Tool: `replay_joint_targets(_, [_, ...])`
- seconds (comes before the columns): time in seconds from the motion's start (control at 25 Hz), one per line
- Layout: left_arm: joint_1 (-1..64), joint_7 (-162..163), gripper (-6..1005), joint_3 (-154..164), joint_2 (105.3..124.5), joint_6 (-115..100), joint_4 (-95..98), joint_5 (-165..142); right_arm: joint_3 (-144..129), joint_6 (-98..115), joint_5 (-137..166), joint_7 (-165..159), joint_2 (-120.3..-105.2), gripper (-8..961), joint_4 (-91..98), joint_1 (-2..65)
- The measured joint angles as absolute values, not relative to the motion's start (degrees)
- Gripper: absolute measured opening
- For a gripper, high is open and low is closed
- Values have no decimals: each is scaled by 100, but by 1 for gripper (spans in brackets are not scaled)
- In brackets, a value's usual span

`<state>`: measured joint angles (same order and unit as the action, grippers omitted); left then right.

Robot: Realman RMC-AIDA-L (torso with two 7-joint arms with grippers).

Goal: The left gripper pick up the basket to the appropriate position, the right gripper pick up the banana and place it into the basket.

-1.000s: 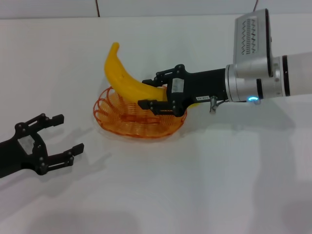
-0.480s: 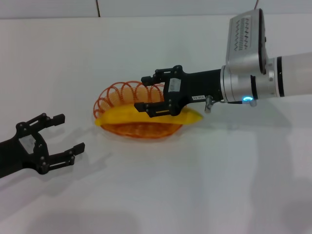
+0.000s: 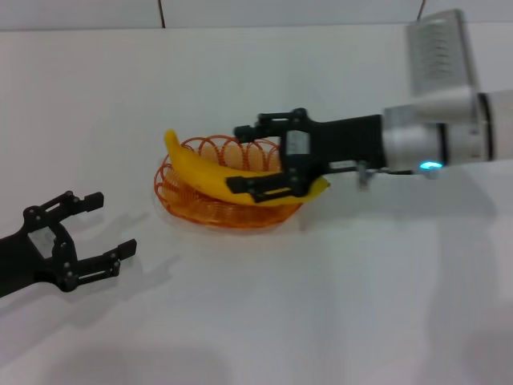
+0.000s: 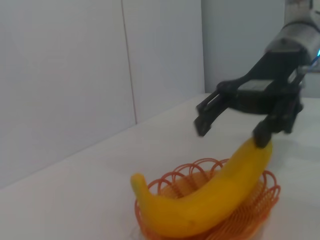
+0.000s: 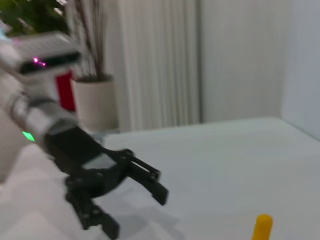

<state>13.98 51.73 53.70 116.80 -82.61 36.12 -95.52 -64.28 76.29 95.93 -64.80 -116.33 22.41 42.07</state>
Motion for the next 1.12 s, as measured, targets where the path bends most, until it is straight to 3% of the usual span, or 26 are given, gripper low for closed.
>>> replay_joint_targets(0.32, [1363, 5097, 879, 5346, 11679, -8261, 3596, -9547, -5909, 8605, 9577, -6533, -11408, 794, 3406, 2782])
replay_joint_targets(0.48, [1362, 5054, 879, 5316, 11684, -8261, 3544, -9546, -5898, 8466, 9580, -6146, -11301, 793, 3253, 2432])
replay_joint_targets(1.12, [1377, 4904, 878, 5236, 11690, -8268, 3407, -9536, -5252, 8114, 9622, -4504, -11339, 788, 2331, 2152])
